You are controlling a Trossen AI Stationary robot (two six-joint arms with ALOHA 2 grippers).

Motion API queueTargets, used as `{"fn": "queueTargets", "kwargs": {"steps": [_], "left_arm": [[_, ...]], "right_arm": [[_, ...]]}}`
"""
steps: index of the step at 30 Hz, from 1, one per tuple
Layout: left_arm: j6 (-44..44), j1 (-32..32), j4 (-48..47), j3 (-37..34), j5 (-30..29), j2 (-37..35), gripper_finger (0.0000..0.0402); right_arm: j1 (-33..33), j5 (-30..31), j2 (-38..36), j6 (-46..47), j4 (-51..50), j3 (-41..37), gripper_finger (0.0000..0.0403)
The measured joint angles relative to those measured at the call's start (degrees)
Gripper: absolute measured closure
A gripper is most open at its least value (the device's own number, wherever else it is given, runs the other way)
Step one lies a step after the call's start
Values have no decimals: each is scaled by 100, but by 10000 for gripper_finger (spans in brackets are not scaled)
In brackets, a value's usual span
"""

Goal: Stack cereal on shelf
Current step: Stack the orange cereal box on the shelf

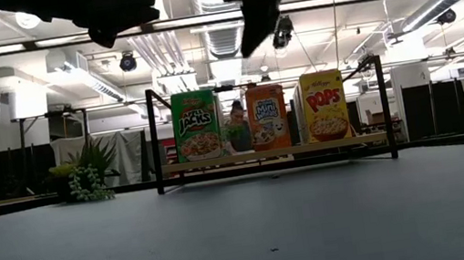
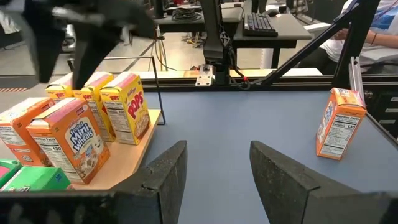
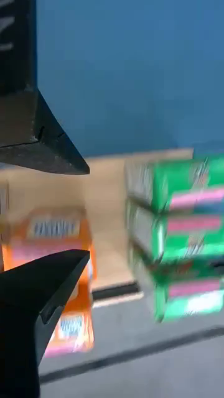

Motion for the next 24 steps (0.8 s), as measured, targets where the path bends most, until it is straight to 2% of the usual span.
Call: {"fn": "queueTargets", "kwargs": {"steps": [8, 15, 24], "left_arm": [[-1, -51, -9, 0, 1, 0, 242], [-1, -162, -7, 0, 3, 0, 242], [-153, -221, 19, 0, 3, 0, 242]], "right_arm": [[1211, -697, 0, 1006, -698, 337, 227], [2791, -701, -2, 2168, -568, -252, 241], [4673, 265, -7, 4057, -659, -860, 254]]}}
